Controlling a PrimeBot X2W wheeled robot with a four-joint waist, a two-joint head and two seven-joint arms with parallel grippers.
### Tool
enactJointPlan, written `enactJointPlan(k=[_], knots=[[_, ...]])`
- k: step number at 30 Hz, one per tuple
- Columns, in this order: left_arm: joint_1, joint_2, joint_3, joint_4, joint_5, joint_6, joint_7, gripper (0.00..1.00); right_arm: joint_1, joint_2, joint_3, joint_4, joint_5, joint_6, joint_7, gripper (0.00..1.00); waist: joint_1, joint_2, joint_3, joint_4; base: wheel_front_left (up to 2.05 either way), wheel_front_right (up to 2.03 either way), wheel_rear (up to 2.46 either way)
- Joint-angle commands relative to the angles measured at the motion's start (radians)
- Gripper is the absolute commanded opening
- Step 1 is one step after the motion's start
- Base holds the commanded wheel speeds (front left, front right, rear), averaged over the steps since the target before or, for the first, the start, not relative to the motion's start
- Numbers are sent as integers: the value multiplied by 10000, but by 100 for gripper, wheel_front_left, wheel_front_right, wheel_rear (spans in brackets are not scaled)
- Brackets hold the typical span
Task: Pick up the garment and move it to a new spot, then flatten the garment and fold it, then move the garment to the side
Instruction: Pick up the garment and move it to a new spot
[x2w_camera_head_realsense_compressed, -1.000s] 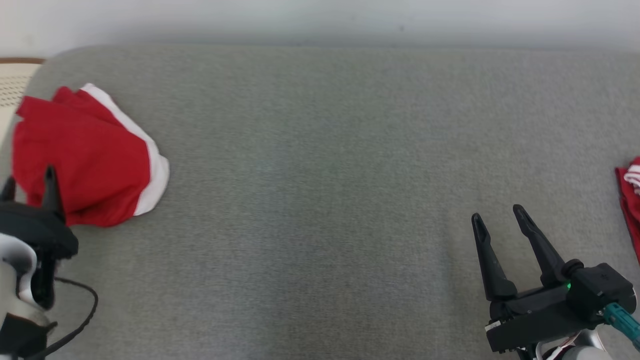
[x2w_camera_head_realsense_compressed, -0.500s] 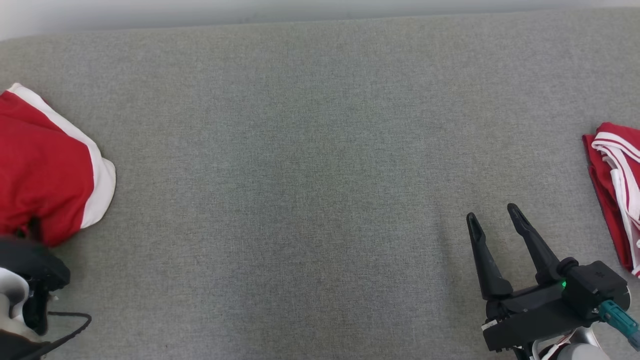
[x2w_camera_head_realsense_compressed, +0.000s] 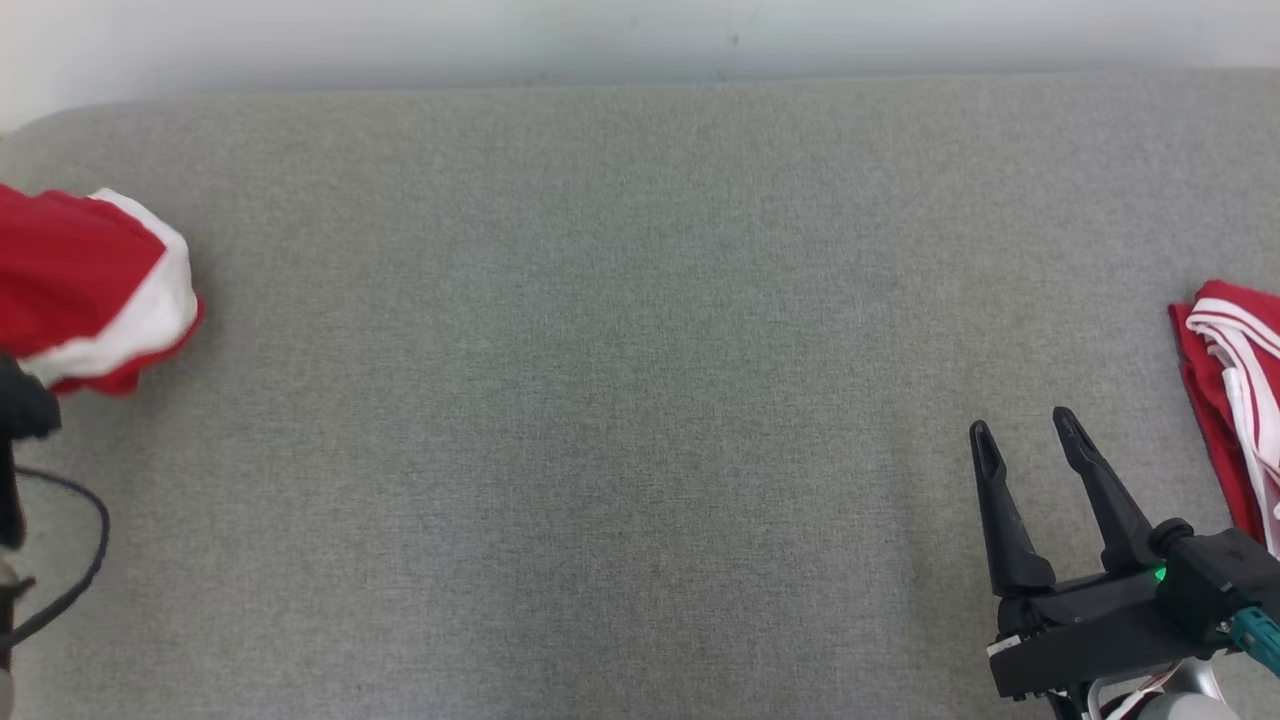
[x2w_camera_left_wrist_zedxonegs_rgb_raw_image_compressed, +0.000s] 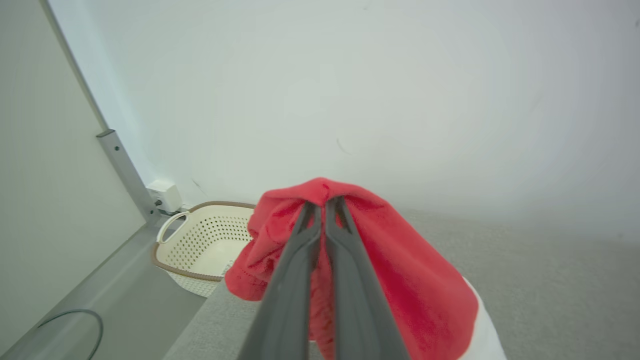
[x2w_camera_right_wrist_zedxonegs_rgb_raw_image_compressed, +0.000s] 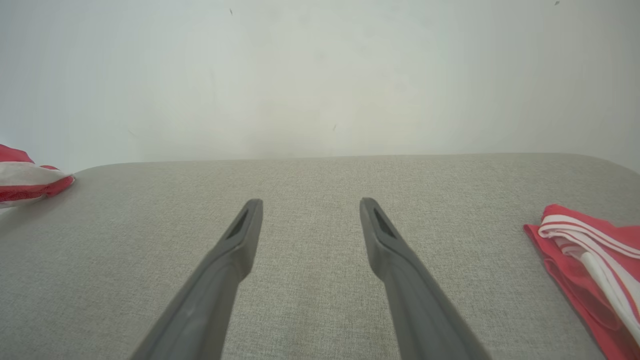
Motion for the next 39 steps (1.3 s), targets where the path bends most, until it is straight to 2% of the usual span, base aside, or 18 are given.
enactJointPlan(k=[1,5,12,17,21,26,29,34,39], knots=[[-75,92,17,-555,160,178,-75,0,120,64,-64,-21,-49,-10,-36,100,0,-1,-259,128,0,0,0],[358,140,123,-2524,613,596,-97,0,226,193,-140,-2,-71,-10,-53,100,0,-1,-573,156,0,0,0],[1829,-299,-40,-6200,1203,1340,-101,0,329,400,-248,12,-102,-10,-142,100,0,-1,-925,-18,0,0,0],[3087,-697,-615,-8517,1645,1757,141,0,368,523,-293,-15,-117,-10,-163,100,0,-1,-971,-314,0,0,0],[3981,-1050,-1299,-9799,1863,1910,498,0,358,608,-296,5,-94,-10,-225,100,0,-1,-910,-652,0,0,0],[4767,-1589,-2329,-10472,1953,1840,922,0,259,641,-251,99,-38,-10,-306,100,0,-1,-786,-1161,0,0,0],[4999,-1785,-2635,-10534,1891,1856,1000,0,193,688,-230,122,-15,-10,-353,100,0,-1,-715,-1425,0,0,0],[5297,-2428,-3624,-10142,1679,1518,1048,0,250,741,-344,230,58,-10,-457,100,0,-1,-508,-1933,0,0,0],[4886,-3090,-4776,-9281,1630,957,1012,0,140,761,-312,324,149,-10,-570,100,0,-1,-303,-2389,0,0,0]])
